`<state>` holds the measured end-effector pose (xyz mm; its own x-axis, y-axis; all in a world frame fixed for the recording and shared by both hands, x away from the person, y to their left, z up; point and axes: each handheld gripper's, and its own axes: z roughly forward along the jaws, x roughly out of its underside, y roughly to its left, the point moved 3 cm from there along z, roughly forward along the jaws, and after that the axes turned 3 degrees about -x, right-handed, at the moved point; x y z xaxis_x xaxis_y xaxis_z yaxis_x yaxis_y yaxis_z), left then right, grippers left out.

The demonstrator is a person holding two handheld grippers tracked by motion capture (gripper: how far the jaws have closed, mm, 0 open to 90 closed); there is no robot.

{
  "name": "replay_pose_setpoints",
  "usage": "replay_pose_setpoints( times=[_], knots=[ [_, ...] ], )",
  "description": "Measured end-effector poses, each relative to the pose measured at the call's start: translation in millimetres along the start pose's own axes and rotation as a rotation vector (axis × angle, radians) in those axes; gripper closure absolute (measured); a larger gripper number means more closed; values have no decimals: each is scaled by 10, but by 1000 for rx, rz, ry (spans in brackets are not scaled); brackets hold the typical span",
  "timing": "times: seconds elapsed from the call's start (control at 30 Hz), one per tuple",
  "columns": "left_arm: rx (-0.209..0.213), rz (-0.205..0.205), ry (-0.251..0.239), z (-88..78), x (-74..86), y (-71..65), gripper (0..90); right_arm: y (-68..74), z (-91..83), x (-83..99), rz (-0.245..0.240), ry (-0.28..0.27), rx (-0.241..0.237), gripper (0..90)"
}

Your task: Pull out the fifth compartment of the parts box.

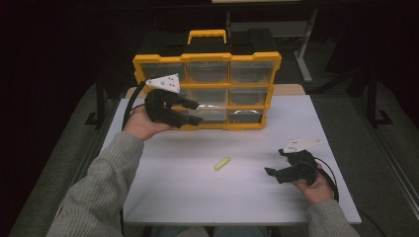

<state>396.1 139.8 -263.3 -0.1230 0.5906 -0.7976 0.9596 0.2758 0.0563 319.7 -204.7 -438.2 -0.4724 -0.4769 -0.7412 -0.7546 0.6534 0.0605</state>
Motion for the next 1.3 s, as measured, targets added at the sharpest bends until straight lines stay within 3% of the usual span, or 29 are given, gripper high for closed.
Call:
replay_pose_setpoints(
  times=[0.2,0.27,0.3,0.43,0.57,0.77,1.0,1.3],
  knots=[
    [-8,43,56,48,-158,172,452,-1,-2,-1,-1,-4,-4,137],
    [-6,35,76,85,-178,233,457,-3,-1,0,0,-2,-6,137],
    [9,6,83,132,-190,273,467,-6,1,6,-3,4,-10,137],
    [16,23,102,200,-189,312,481,-5,14,13,-2,9,-16,137],
    [18,14,122,279,-172,377,482,-15,23,21,2,16,-21,137],
    [23,23,141,356,-132,431,503,-15,16,30,-1,16,-22,137],
    [21,5,158,396,-80,489,556,1,19,25,-4,11,-24,137],
    [36,13,179,480,-55,493,605,4,18,26,-14,16,-28,137]
  ],
)
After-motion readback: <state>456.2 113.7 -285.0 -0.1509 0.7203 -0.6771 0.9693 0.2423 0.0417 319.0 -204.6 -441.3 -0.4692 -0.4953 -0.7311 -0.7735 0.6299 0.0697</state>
